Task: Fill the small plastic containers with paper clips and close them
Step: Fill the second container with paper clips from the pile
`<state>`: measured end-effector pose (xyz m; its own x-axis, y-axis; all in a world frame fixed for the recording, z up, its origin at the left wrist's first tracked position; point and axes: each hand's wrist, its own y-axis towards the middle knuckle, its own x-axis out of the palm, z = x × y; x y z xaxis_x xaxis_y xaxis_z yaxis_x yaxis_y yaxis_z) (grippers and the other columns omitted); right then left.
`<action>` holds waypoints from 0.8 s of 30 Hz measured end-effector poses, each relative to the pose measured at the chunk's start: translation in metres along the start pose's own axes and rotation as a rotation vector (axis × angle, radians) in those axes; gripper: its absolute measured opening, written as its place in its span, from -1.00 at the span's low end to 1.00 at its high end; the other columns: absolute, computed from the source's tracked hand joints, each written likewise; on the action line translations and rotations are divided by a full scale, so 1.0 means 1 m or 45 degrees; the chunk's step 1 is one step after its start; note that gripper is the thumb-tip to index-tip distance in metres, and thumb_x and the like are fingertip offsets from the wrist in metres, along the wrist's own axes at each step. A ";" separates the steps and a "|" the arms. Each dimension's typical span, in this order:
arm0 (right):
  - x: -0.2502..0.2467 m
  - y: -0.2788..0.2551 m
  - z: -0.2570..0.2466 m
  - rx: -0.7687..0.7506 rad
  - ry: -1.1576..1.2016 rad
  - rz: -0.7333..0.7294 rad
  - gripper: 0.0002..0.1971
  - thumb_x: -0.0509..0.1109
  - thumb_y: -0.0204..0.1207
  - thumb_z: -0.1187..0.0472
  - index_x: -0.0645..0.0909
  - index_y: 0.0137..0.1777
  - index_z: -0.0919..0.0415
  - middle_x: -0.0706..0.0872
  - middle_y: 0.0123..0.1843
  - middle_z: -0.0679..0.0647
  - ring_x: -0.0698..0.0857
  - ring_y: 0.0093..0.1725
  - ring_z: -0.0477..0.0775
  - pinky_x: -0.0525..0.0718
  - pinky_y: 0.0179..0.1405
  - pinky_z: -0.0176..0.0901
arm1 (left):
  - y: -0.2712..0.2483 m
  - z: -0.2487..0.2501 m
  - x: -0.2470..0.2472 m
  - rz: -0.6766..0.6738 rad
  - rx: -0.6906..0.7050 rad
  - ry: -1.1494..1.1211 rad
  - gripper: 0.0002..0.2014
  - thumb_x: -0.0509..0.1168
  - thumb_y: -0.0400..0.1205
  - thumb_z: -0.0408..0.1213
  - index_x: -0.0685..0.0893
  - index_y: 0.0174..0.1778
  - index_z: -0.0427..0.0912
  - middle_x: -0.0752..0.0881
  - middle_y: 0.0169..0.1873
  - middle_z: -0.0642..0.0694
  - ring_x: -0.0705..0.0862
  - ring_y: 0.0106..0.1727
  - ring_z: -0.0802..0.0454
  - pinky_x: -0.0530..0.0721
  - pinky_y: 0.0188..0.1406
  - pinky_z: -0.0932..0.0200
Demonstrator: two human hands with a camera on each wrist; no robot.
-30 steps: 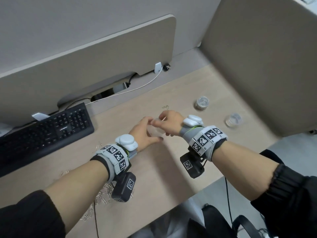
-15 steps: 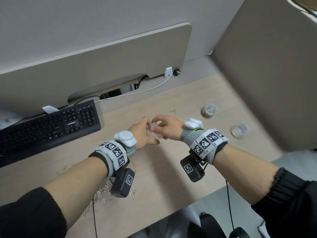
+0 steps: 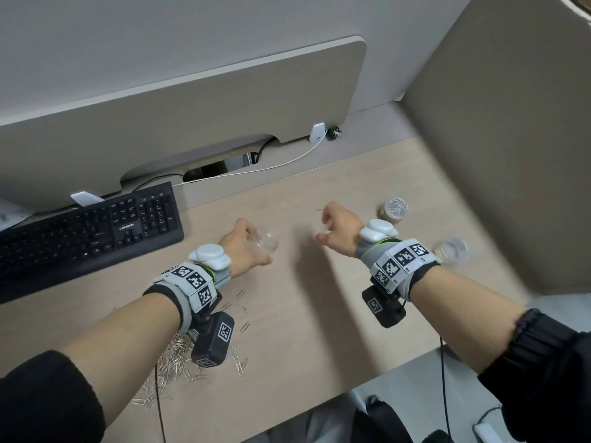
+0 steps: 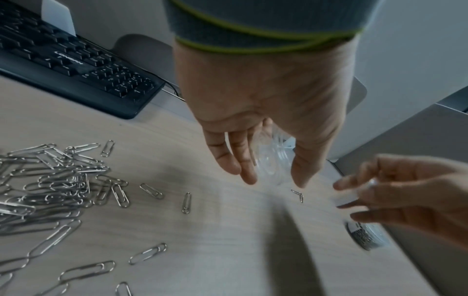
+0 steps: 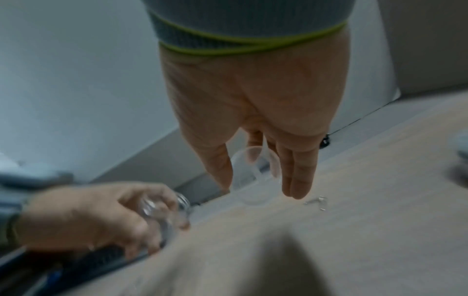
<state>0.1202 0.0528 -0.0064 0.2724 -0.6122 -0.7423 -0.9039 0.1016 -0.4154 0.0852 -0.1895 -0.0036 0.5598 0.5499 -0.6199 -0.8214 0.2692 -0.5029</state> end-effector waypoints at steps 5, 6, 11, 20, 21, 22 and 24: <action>0.025 0.008 0.036 0.177 -0.467 -0.171 -0.60 0.29 0.54 -0.13 0.48 0.17 0.19 0.50 0.15 0.15 0.66 0.08 0.31 0.64 0.09 0.12 | 0.003 -0.006 0.003 0.102 -0.007 0.023 -0.36 0.61 0.32 -0.04 0.35 0.15 -0.03 0.69 0.07 -0.07 0.69 -0.09 -0.14 0.64 -0.15 0.02; 0.030 0.010 0.040 0.190 -0.513 -0.178 -0.60 0.26 0.56 -0.12 0.49 0.19 0.19 0.48 0.17 0.17 0.65 0.11 0.31 0.64 0.10 0.13 | 0.003 -0.007 0.004 0.112 -0.008 0.023 -0.36 0.60 0.34 -0.05 0.34 0.16 -0.04 0.69 0.07 -0.08 0.68 -0.10 -0.14 0.63 -0.16 0.02; 0.038 0.017 0.042 0.268 -0.583 -0.125 -0.66 0.22 0.51 -0.02 0.48 0.19 0.15 0.49 0.14 0.16 0.59 0.15 0.27 0.63 0.16 0.19 | 0.002 -0.008 0.007 0.098 -0.006 0.009 -0.37 0.59 0.35 -0.07 0.34 0.16 -0.06 0.68 0.05 -0.10 0.71 -0.14 -0.17 0.72 -0.17 -0.11; 0.008 0.072 0.023 0.294 -0.581 -0.052 -0.57 0.20 0.57 -0.15 0.37 0.28 0.12 0.57 0.15 0.14 0.69 0.09 0.28 0.55 -0.06 0.05 | -0.001 -0.022 -0.001 0.176 -0.098 -0.055 -0.39 0.59 0.38 -0.15 0.36 0.18 -0.13 0.70 0.08 -0.15 0.70 -0.02 -0.22 0.66 -0.07 -0.09; 0.006 0.080 0.018 0.309 -0.619 -0.041 -0.58 0.19 0.58 -0.16 0.36 0.28 0.11 0.57 0.12 0.13 0.69 0.12 0.26 0.51 -0.08 0.03 | -0.003 -0.027 -0.004 0.189 -0.112 -0.059 -0.39 0.59 0.38 -0.15 0.36 0.19 -0.14 0.69 0.08 -0.14 0.70 -0.01 -0.21 0.67 -0.06 -0.09; 0.008 0.089 0.016 0.315 -0.641 -0.041 -0.58 0.18 0.59 -0.17 0.36 0.26 0.11 0.57 0.10 0.13 0.69 0.13 0.25 0.51 -0.06 0.04 | -0.005 -0.031 -0.007 0.203 -0.123 -0.062 -0.38 0.59 0.38 -0.15 0.36 0.20 -0.13 0.69 0.08 -0.13 0.70 0.00 -0.20 0.67 -0.06 -0.08; 0.013 0.103 0.008 0.311 -0.663 -0.064 -0.59 0.22 0.58 -0.14 0.37 0.23 0.16 0.63 0.10 0.15 0.70 0.09 0.26 0.59 0.03 0.05 | -0.010 -0.042 -0.014 0.236 -0.149 -0.075 -0.38 0.59 0.39 -0.15 0.37 0.22 -0.13 0.68 0.10 -0.10 0.70 0.01 -0.17 0.67 -0.08 -0.02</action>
<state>0.0332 0.0611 -0.0630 0.4953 -0.1604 -0.8538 -0.8001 0.2987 -0.5203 0.0903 -0.2331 -0.0154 0.3903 0.6276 -0.6737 -0.8892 0.0673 -0.4525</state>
